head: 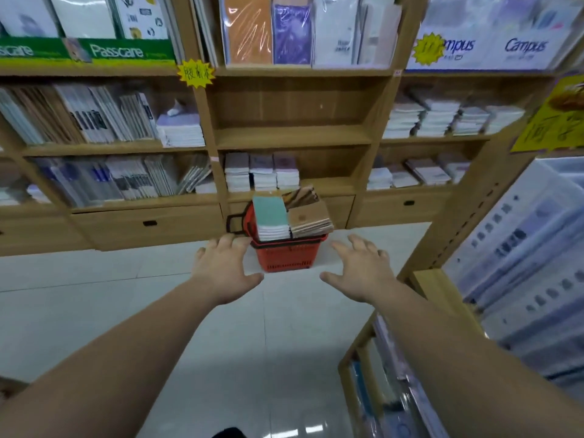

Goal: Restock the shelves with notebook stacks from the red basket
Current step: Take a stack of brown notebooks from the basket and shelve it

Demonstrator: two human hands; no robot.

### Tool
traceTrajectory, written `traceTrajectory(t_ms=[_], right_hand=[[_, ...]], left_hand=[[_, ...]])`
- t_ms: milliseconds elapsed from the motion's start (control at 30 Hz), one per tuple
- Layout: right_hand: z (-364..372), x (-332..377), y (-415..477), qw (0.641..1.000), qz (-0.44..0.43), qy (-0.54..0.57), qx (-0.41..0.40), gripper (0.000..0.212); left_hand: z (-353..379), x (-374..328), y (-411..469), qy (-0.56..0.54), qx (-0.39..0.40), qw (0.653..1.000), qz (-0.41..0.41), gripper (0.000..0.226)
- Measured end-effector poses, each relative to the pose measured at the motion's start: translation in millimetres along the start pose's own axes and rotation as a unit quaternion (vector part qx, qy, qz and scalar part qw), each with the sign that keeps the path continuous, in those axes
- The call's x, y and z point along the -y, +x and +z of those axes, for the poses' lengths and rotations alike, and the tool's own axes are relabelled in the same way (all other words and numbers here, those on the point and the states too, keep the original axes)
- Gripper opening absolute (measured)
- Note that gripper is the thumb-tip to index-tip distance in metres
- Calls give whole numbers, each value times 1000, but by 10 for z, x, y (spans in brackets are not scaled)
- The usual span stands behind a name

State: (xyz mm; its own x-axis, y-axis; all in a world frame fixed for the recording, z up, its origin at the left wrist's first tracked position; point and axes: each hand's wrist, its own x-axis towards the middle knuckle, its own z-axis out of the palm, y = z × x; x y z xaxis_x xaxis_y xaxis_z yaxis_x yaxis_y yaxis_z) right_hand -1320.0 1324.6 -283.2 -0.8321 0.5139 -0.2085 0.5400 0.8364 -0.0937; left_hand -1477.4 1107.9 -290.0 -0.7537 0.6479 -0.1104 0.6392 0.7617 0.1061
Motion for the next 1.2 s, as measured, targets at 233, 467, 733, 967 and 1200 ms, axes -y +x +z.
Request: traceTrajectory(t_ms=[233, 467, 733, 967, 1200], right_hand=[[-60, -140, 1853, 1000, 14, -5, 17, 75], [-126, -115, 3554, 994, 83, 4, 75, 85], [-157, -387, 5209, 991, 52, -33, 122, 86], [12, -866, 6894, 975, -103, -80, 180, 82], [-3, -1247, 8001, 908, -298, -109, 275, 78]], left_hand=[[189, 143, 1974, -13, 30, 999, 22, 88], [217, 520, 3905, 9, 99, 993, 58, 91], [309, 517, 5548, 6, 125, 991, 48, 92], [882, 232, 6514, -32, 154, 984, -89, 92], [1132, -563, 6637, -89, 164, 939, -289, 87]])
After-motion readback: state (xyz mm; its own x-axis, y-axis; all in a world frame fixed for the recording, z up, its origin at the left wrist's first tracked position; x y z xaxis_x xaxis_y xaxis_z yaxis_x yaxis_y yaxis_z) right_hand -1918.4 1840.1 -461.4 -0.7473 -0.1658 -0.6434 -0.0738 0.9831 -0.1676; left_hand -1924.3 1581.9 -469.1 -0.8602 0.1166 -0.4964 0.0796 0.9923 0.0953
